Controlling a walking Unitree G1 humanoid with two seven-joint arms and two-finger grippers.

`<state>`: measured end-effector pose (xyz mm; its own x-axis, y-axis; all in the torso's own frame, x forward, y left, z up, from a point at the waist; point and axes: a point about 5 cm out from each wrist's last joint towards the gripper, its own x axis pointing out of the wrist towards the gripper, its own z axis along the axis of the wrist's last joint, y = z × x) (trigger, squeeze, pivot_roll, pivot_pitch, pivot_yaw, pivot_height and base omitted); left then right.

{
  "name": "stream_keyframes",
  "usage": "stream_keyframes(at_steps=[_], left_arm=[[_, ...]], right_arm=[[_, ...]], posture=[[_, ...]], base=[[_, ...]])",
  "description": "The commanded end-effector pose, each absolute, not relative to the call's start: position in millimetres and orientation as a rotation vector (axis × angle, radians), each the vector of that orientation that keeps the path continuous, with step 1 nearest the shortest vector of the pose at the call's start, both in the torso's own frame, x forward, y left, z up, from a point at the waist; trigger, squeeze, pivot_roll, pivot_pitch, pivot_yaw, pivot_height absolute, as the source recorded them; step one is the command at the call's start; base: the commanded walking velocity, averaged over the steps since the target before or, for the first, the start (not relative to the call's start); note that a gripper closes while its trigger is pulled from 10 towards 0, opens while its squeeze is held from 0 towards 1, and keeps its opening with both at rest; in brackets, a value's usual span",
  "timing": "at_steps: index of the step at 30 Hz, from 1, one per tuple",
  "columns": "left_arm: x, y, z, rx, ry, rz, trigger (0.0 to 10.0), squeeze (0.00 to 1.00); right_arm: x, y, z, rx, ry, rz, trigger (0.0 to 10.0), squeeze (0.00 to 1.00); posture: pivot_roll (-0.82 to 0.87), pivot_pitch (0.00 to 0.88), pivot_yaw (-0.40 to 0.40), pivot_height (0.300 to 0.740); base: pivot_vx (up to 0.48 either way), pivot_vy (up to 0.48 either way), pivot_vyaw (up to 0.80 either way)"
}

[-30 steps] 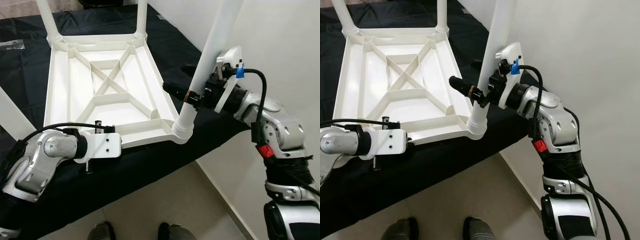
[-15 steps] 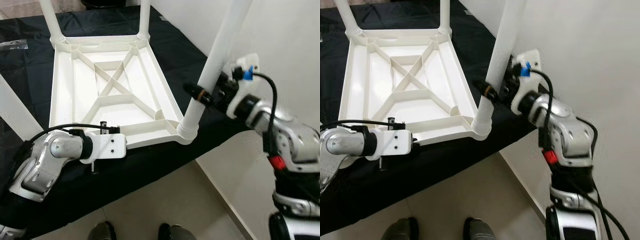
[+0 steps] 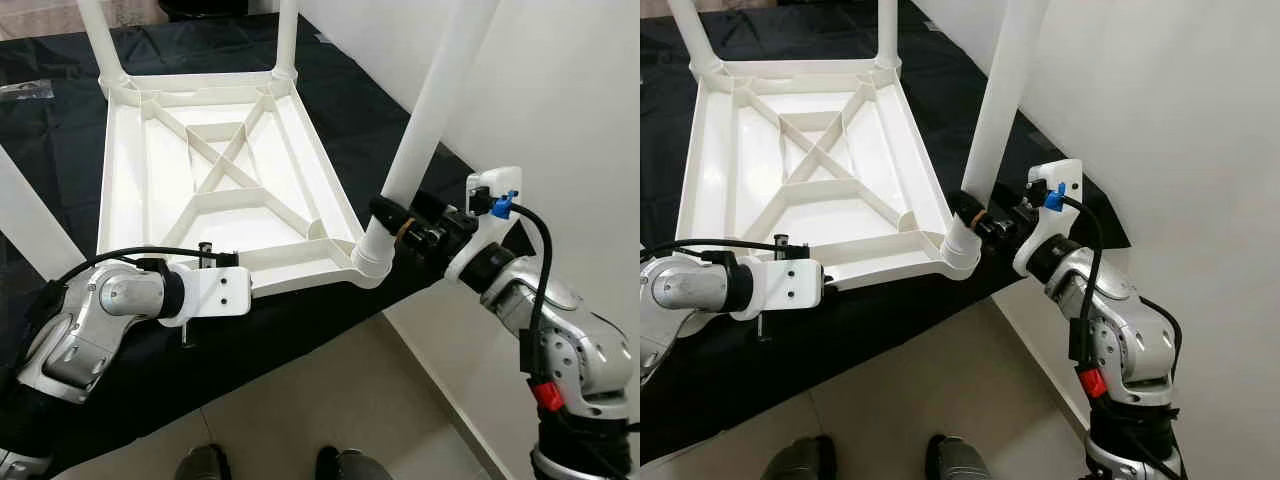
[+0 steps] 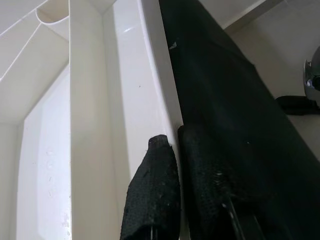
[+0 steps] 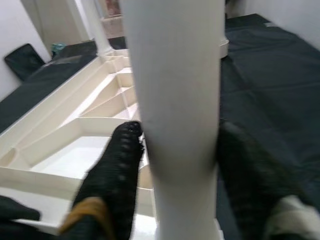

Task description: Building children table

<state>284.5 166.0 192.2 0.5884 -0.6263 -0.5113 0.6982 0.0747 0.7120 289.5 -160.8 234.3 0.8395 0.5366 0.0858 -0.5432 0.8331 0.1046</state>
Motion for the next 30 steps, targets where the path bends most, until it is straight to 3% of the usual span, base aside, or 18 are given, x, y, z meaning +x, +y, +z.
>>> stream_keyframes(at_steps=[1, 4, 5, 18, 19, 21, 22, 30], left_arm=[[283.8, 152.6, 210.8, 1.166, -0.073, -0.984, 10.0, 0.0], [283.8, 152.4, 210.6, 1.165, -0.072, -0.984, 10.0, 0.0], [283.8, 152.5, 210.3, 1.165, -0.071, -0.983, 10.0, 0.0], [281.7, 150.9, 206.4, 1.114, -0.022, -1.002, 10.0, 0.0], [280.9, 149.2, 200.7, 1.093, -0.011, -1.01, 10.0, 0.44], [279.8, 148.2, 194.6, 1.089, 0.005, -1.018, 10.0, 0.41], [277.0, 146.2, 183.1, 1.075, 0.035, -1.038, 10.0, 0.0], [278.5, 144.3, 182.3, 1.056, 0.045, -1.046, 10.0, 0.0]], right_arm=[[289.9, -143.2, 243.6, 0.099, -0.097, 0.639, 1.9, 0.0], [291.4, -142.7, 243.2, 0.09, -0.097, 0.622, 1.3, 0.0], [292.9, -141.8, 242.9, 0.08, -0.096, 0.61, 0.0, 0.0], [301.4, -113.2, 247.5, 0.073, -0.112, 0.626, 0.0, 0.0], [302.8, -110.0, 247.9, 0.076, -0.115, 0.627, 0.0, 0.0], [303.5, -107.1, 248.5, 0.082, -0.118, 0.63, 0.0, 0.0], [303.7, -102.2, 249.4, 0.09, -0.122, 0.635, 0.0, 0.0], [302.4, -98.9, 248.6, 0.103, -0.117, 0.651, 0.0, 0.0]], posture=[[-0.09, 0.132, -0.136, 0.74], [-0.09, 0.132, -0.136, 0.74], [-0.09, 0.132, -0.136, 0.74], [-0.08, 0.152, -0.134, 0.74], [-0.08, 0.157, -0.133, 0.74], [-0.08, 0.161, -0.134, 0.74], [-0.08, 0.168, -0.135, 0.74], [-0.08, 0.181, -0.134, 0.74]], base=[[0.0, 0.0, 0.0], [0.0, 0.0, 0.0], [0.0, 0.0, 0.0], [0.0, 0.0, 0.0], [0.0, 0.0, 0.0], [0.0, 0.0, 0.0], [0.0, 0.0, 0.0], [0.0, 0.0, 0.0]])
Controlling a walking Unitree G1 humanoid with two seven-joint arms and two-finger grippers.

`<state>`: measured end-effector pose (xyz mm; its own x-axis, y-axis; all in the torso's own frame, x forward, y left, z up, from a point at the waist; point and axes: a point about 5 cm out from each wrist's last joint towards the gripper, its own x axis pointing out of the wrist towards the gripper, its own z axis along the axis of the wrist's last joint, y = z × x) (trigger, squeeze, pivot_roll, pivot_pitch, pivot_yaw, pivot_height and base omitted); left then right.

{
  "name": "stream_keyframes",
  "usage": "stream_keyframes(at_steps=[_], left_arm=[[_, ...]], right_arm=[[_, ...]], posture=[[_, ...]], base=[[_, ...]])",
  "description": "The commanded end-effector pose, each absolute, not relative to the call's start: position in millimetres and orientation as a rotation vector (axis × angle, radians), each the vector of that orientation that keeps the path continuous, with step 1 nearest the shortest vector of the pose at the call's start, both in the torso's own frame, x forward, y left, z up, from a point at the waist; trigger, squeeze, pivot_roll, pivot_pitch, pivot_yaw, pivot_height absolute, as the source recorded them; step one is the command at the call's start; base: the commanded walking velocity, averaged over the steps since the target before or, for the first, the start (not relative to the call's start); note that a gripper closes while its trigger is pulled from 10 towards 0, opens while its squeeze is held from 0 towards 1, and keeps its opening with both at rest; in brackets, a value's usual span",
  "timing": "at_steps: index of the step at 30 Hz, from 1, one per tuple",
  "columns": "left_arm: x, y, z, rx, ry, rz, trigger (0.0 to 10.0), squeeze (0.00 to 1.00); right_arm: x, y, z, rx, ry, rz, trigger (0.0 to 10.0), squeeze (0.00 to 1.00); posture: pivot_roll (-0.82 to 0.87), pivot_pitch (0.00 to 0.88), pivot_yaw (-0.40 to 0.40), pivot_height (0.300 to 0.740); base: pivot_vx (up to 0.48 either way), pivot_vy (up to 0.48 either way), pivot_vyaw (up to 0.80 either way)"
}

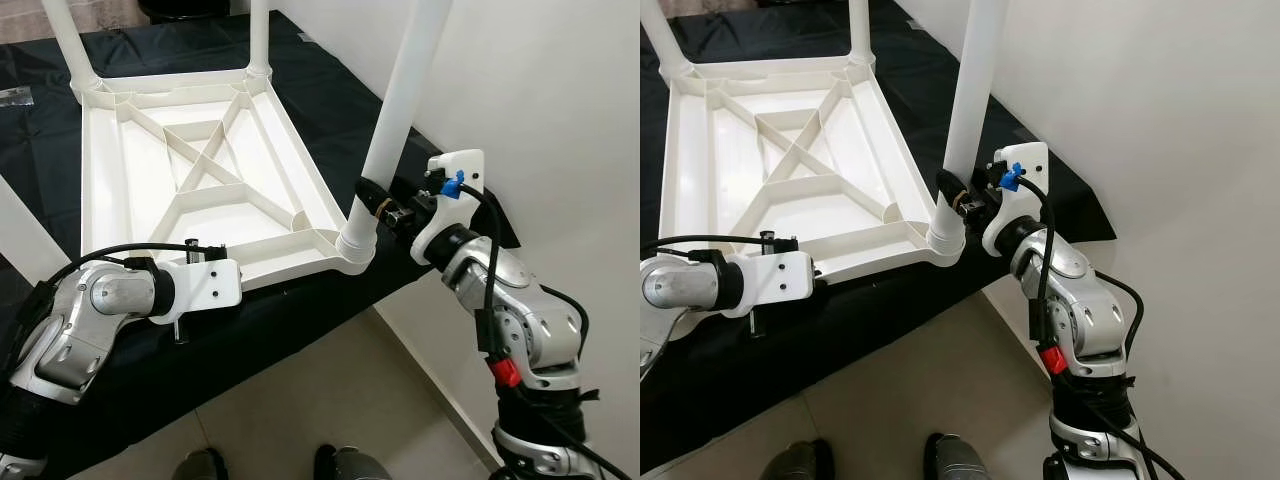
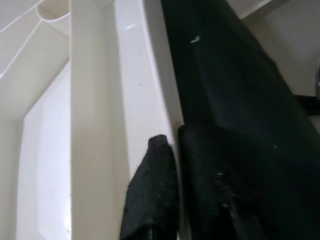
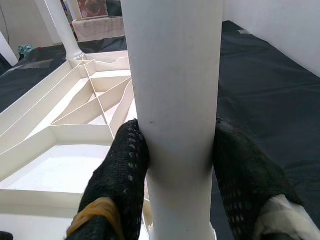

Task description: Building children table

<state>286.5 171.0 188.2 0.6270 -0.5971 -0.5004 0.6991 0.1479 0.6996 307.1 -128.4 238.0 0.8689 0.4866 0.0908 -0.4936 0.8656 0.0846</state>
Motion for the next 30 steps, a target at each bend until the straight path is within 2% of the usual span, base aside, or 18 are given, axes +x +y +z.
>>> stream_keyframes(at_steps=[1, 2, 14, 16, 17, 19, 22, 24, 28, 29, 30], left_arm=[[279.1, 144.4, 183.7, 1.042, 0.047, -1.047, 10.0, 0.76], [280.0, 144.6, 186.0, 1.011, 0.047, -1.043, 10.0, 1.0], [273.6, 149.0, 191.5, 0.932, 0.072, -1.06, 10.0, 1.0], [256.5, 145.3, 191.2, 0.889, 0.081, -1.097, 10.0, 1.0], [256.5, 145.3, 191.2, 0.889, 0.081, -1.097, 10.0, 1.0], [239.3, 147.2, 180.6, 0.882, 0.114, -1.085, 10.0, 1.0], [234.7, 148.6, 176.4, 0.882, 0.127, -1.073, 10.0, 1.0], [222.2, 151.7, 163.7, 0.879, 0.163, -1.027, 10.0, 1.0], [211.6, 156.8, 156.4, 0.857, 0.18, -0.929, 10.0, 1.0], [208.9, 166.2, 155.0, 0.856, 0.184, -0.805, 10.0, 1.0], [208.9, 170.0, 155.2, 0.86, 0.186, -0.761, 10.0, 1.0]], right_arm=[[302.0, -99.4, 247.7, 0.101, -0.115, 0.661, 0.0, 0.0], [302.8, -102.3, 246.4, 0.09, -0.11, 0.667, 0.0, 0.0], [309.1, -121.9, 247.0, 0.007, -0.094, 0.693, 0.0, 0.0], [299.8, -127.5, 254.8, -0.057, -0.097, 0.986, 0.0, 0.0], [299.8, -127.5, 254.8, -0.057, -0.097, 0.986, 0.0, 0.0], [284.5, -135.9, 264.4, -0.044, -0.067, 1.339, 0.0, 0.0], [282.1, -139.5, 267.8, -0.013, -0.054, 1.421, 0.0, 0.0], [284.2, -150.4, 268.4, 0.062, 0.01, 1.581, 0.0, 0.0], [295.3, -152.2, 261.8, 0.065, 0.024, 1.572, 0.0, 0.0], [307.3, -145.6, 252.9, 0.021, 0.001, 1.422, 0.0, 0.0], [310.9, -143.2, 250.0, 0.008, -0.01, 1.364, 0.0, 0.0]], posture=[[-0.08, 0.185, -0.134, 0.74], [-0.08, 0.189, -0.133, 0.74], [-0.07, 0.21, -0.138, 0.74], [-0.04, 0.227, -0.147, 0.74], [-0.04, 0.227, -0.147, 0.74], [-0.02, 0.245, -0.162, 0.74], [-0.02, 0.245, -0.162, 0.74], [0.0, 0.253, -0.177, 0.74], [0.02, 0.254, -0.184, 0.74], [0.02, 0.251, -0.184, 0.74], [0.02, 0.251, -0.184, 0.74]], base=[[0.0, 0.0, 0.0], [0.0, 0.0, 0.0], [0.0, 0.0, 0.0], [0.0, 0.0, 0.0], [0.0, 0.0, 0.0], [0.0, 0.0, 0.0], [0.0, 0.0, 0.0], [0.0, 0.0, 0.0], [0.0, 0.0, 0.0], [0.0, 0.0, 0.0], [0.0, 0.0, 0.0]])
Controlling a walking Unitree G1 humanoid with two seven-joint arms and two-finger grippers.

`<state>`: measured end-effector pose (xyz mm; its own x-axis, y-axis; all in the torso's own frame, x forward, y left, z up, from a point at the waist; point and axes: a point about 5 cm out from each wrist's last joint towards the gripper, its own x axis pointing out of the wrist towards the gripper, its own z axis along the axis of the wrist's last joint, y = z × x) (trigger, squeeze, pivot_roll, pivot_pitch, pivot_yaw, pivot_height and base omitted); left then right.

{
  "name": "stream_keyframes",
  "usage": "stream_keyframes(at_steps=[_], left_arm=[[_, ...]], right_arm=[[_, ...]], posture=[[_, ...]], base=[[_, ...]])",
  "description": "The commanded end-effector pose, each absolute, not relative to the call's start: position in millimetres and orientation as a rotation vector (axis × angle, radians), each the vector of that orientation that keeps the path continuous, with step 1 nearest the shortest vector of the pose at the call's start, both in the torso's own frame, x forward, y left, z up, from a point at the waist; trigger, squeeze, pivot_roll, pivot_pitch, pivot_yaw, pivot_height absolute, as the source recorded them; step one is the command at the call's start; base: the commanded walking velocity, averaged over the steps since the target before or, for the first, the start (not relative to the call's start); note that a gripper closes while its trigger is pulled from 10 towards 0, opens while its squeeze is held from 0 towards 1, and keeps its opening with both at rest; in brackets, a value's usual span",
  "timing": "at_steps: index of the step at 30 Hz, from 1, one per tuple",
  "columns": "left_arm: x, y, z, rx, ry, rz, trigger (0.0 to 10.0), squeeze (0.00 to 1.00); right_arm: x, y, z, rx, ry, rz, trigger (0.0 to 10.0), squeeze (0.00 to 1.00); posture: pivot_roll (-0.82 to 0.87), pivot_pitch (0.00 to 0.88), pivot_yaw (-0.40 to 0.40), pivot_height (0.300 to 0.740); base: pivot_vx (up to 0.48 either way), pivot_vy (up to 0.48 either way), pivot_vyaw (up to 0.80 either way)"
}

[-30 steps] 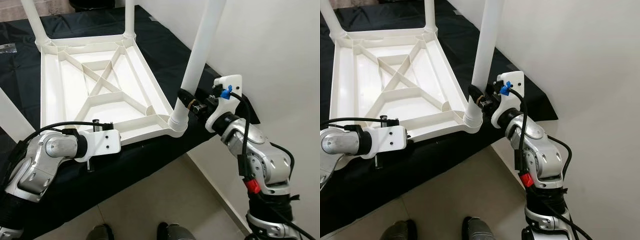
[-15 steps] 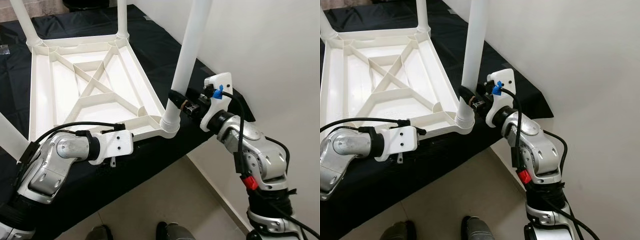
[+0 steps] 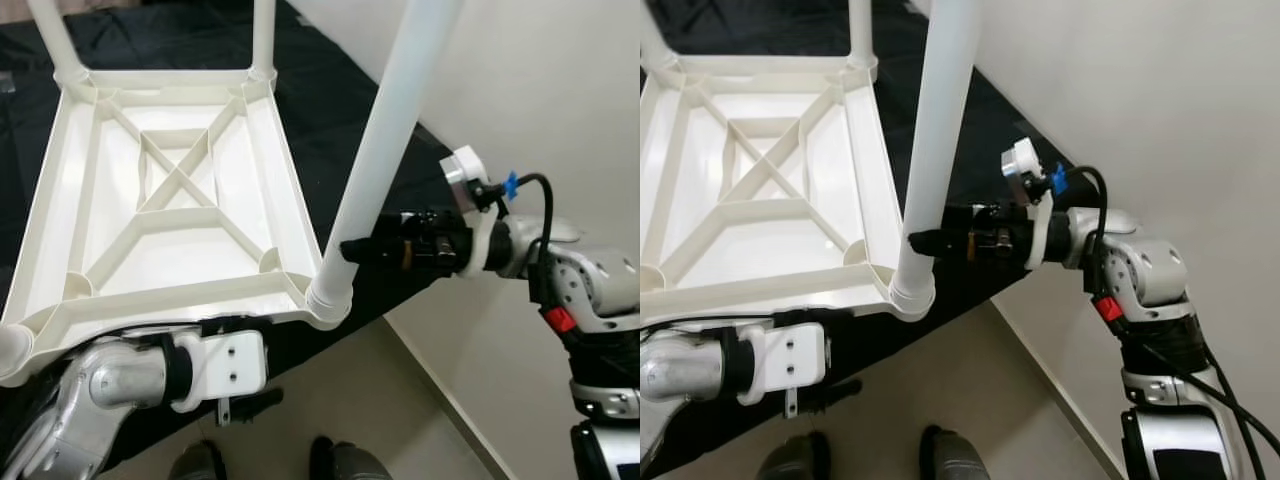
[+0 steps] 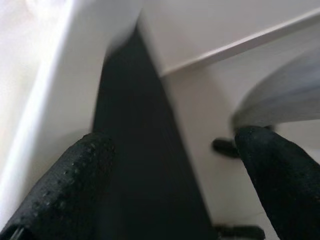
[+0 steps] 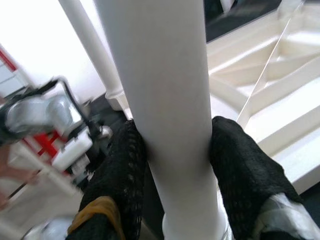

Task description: Building children table

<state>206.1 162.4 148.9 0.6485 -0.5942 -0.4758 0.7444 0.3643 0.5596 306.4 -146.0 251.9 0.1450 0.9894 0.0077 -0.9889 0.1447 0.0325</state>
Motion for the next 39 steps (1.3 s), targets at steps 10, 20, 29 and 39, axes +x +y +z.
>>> stream_keyframes(at_steps=[10, 20, 29, 39], left_arm=[[212.4, 178.4, 153.7, 0.836, 0.179, -0.528, 10.0, 0.0], [210.2, 149.8, 139.1, 0.693, 0.149, -0.441, 10.0, 0.0], [209.8, 143.1, 133.7, 0.627, 0.127, -0.369, 10.0, 0.0], [215.4, 147.7, 136.2, 0.497, 0.108, -0.231, 10.0, 0.0]], right_arm=[[331.7, -127.1, 234.7, 0.05, -0.01, 0.919, 0.0, 0.0], [329.9, -114.8, 226.0, 0.026, -0.029, 0.864, 10.0, 0.0], [325.3, -109.7, 221.9, -0.075, -0.052, 0.844, 10.0, 1.0], [324.3, -109.7, 208.8, -0.078, -0.054, 0.74, 10.0, 0.32]], posture=[[0.02, 0.219, -0.179, 0.74], [0.01, 0.166, -0.167, 0.74], [0.0, 0.126, -0.155, 0.74], [0.01, 0.094, -0.148, 0.74]], base=[[0.0, 0.0, 0.0], [0.0, 0.0, 0.0], [0.0, 0.0, 0.0], [0.0, 0.0, 0.0]])
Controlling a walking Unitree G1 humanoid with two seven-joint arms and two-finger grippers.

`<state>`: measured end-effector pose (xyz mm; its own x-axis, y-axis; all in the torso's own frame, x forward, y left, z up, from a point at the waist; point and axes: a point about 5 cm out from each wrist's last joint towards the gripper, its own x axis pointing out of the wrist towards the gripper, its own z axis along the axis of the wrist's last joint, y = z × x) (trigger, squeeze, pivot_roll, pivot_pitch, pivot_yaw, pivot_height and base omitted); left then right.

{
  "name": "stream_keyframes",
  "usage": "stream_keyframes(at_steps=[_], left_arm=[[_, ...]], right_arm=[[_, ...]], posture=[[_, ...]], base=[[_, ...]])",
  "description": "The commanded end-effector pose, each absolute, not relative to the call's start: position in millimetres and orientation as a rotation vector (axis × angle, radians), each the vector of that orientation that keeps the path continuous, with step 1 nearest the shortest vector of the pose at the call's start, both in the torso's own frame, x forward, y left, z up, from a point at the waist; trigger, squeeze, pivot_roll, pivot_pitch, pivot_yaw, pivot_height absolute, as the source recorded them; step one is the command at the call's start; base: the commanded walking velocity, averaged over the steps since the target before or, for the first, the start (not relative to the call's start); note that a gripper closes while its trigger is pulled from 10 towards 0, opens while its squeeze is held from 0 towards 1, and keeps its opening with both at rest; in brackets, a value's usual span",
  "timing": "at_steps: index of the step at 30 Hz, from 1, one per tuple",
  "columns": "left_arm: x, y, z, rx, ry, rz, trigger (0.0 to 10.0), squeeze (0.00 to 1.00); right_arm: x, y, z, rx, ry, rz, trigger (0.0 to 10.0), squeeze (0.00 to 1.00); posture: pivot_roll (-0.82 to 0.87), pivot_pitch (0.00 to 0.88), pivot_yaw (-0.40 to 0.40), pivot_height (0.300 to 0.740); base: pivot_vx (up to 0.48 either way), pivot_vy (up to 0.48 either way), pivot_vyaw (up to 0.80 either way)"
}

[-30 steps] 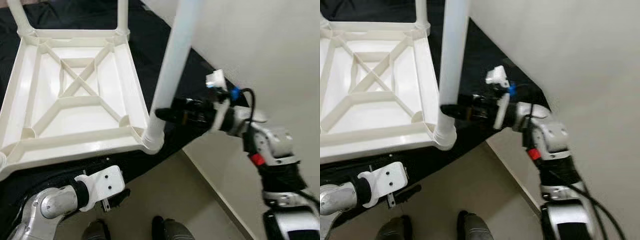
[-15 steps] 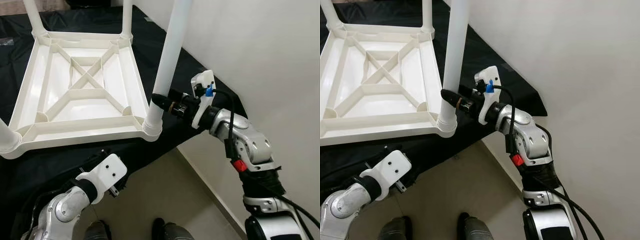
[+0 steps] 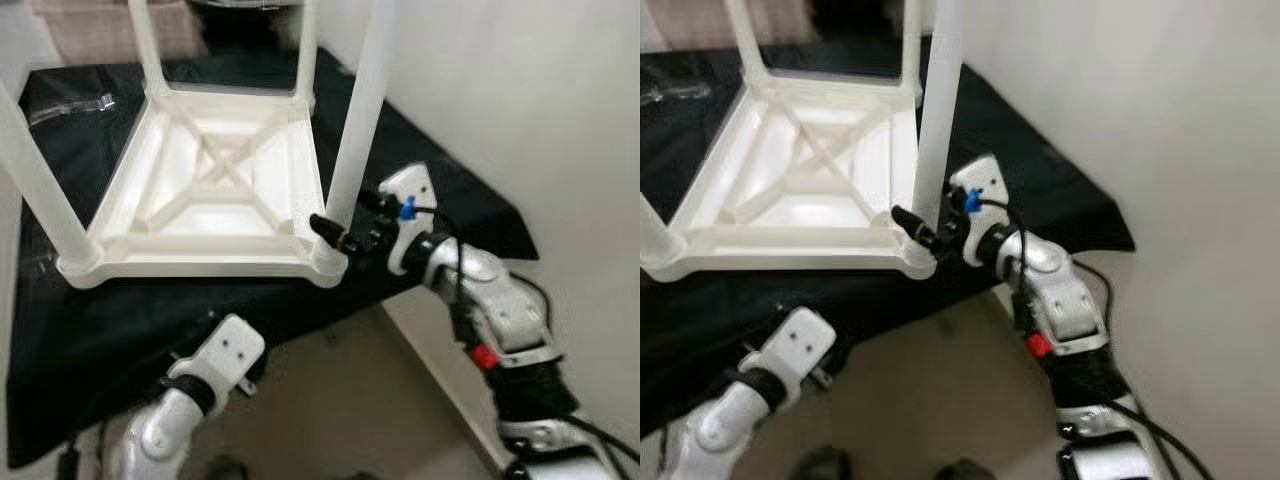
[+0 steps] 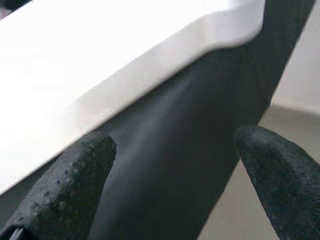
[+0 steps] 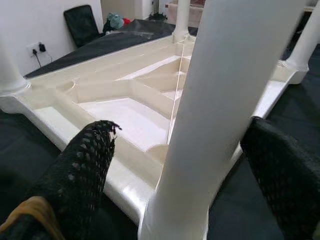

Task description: Building children table

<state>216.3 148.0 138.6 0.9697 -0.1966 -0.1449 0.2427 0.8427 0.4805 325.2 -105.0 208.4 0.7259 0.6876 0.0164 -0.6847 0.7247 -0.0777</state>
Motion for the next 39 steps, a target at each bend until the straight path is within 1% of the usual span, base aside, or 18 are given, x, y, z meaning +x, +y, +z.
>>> stream_keyframes(at_steps=[1, 2, 3, 4, 5, 6, 7, 9, 13, 14, 16, 20, 25, 27, 28, 30, 32, 39], left_arm=[[215.1, 149.1, 136.0, 0.446, 0.116, -0.216, 10.0, 0.0], [215.5, 151.1, 135.2, 0.415, 0.121, -0.206, 10.0, 0.0], [215.5, 151.1, 135.2, 0.415, 0.121, -0.206, 10.0, 0.0], [216.1, 152.6, 133.8, 0.39, 0.127, -0.199, 10.0, 0.0], [216.1, 152.6, 133.8, 0.39, 0.127, -0.199, 10.0, 0.0], [217.0, 153.9, 132.8, 0.379, 0.13, -0.195, 10.0, 0.0], [217.0, 153.9, 132.8, 0.379, 0.13, -0.195, 10.0, 0.0], [219.3, 153.2, 131.0, 0.363, 0.132, -0.194, 10.0, 0.0], [222.1, 150.5, 130.9, 0.351, 0.123, -0.19, 10.0, 0.0], [222.1, 150.5, 130.9, 0.351, 0.123, -0.19, 10.0, 0.0], [225.0, 149.9, 131.3, 0.333, 0.118, -0.18, 10.0, 0.0], [226.7, 150.5, 130.4, 0.318, 0.119, -0.175, 10.0, 0.0], [226.6, 149.8, 127.1, 0.303, 0.133, -0.183, 10.0, 0.0], [223.4, 147.2, 119.3, 0.329, 0.161, -0.202, 10.0, 0.0], [220.2, 144.8, 114.2, 0.375, 0.171, -0.211, 10.0, 0.0], [218.4, 143.3, 111.0, 0.408, 0.175, -0.217, 10.0, 0.0], [214.8, 137.8, 107.7, 0.446, 0.153, -0.235, 10.0, 0.0], [215.3, 133.5, 107.8, 0.455, 0.114, -0.253, 10.0, 0.0]], right_arm=[[322.1, -116.7, 202.4, -0.096, -0.033, 0.721, 10.0, 0.0], [319.5, -124.4, 195.5, -0.108, -0.008, 0.697, 10.0, 0.0], [319.5, -124.4, 195.5, -0.108, -0.008, 0.697, 10.0, 0.0], [315.1, -132.7, 187.4, -0.122, 0.019, 0.669, 10.0, 0.0], [315.1, -132.7, 187.4, -0.122, 0.019, 0.669, 10.0, 0.0], [310.6, -141.4, 178.2, -0.142, 0.053, 0.622, 10.0, 0.0], [310.6, -141.4, 178.2, -0.142, 0.053, 0.622, 10.0, 0.0], [302.9, -152.2, 163.3, -0.16, 0.101, 0.552, 10.0, 0.0], [296.1, -155.7, 152.1, -0.148, 0.135, 0.528, 10.0, 0.0], [296.1, -155.7, 152.1, -0.148, 0.135, 0.528, 10.0, 0.0], [283.9, -150.6, 138.4, -0.126, 0.172, 0.567, 10.0, 0.0], [276.1, -144.7, 129.7, -0.126, 0.191, 0.607, 10.0, 0.0], [269.4, -139.6, 123.3, -0.155, 0.195, 0.654, 10.0, 0.0], [259.2, -133.0, 115.5, -0.174, 0.205, 0.694, 10.0, 0.0], [254.3, -129.5, 111.5, -0.204, 0.205, 0.716, 10.0, 0.0], [251.2, -127.2, 109.1, -0.227, 0.203, 0.73, 10.0, 0.0], [252.4, -126.7, 108.8, -0.225, 0.198, 0.732, 10.0, 0.0], [255.0, -126.8, 107.2, -0.22, 0.199, 0.734, 10.0, 0.0]], posture=[[0.0, 0.091, -0.144, 0.74], [-0.01, 0.084, -0.136, 0.74], [-0.01, 0.084, -0.136, 0.74], [-0.01, 0.078, -0.131, 0.74], [-0.01, 0.078, -0.131, 0.74], [-0.02, 0.072, -0.126, 0.74], [-0.02, 0.072, -0.126, 0.74], [-0.03, 0.061, -0.117, 0.74], [-0.03, 0.053, -0.11, 0.74], [-0.03, 0.053, -0.11, 0.74], [-0.02, 0.046, -0.108, 0.74], [-0.02, 0.04, -0.107, 0.74], [-0.02, 0.032, -0.106, 0.74], [-0.02, 0.03, -0.105, 0.74], [-0.02, 0.029, -0.103, 0.74], [-0.02, 0.03, -0.102, 0.74], [-0.01, 0.031, -0.102, 0.74], [-0.01, 0.029, -0.099, 0.74]], base=[[0.0, 0.0, 0.0], [0.0, 0.0, 0.0], [0.0, 0.0, 0.0], [0.0, 0.0, 0.0], [0.0, 0.0, 0.0], [0.0, -0.45, 0.0], [0.0, -0.45, 0.0], [0.0, -0.452, 0.0], [0.0, -0.451, 0.0], [0.0, -0.45, 0.0], [0.0, -0.45, 0.0], [0.0, -0.451, 0.0], [0.0, -0.339, 0.8], [0.0, 0.0, 0.8], [0.0, 0.0, 0.8], [0.0, 0.0, 0.8], [0.0, 0.0, 0.8], [0.0, 0.0, 0.8]])
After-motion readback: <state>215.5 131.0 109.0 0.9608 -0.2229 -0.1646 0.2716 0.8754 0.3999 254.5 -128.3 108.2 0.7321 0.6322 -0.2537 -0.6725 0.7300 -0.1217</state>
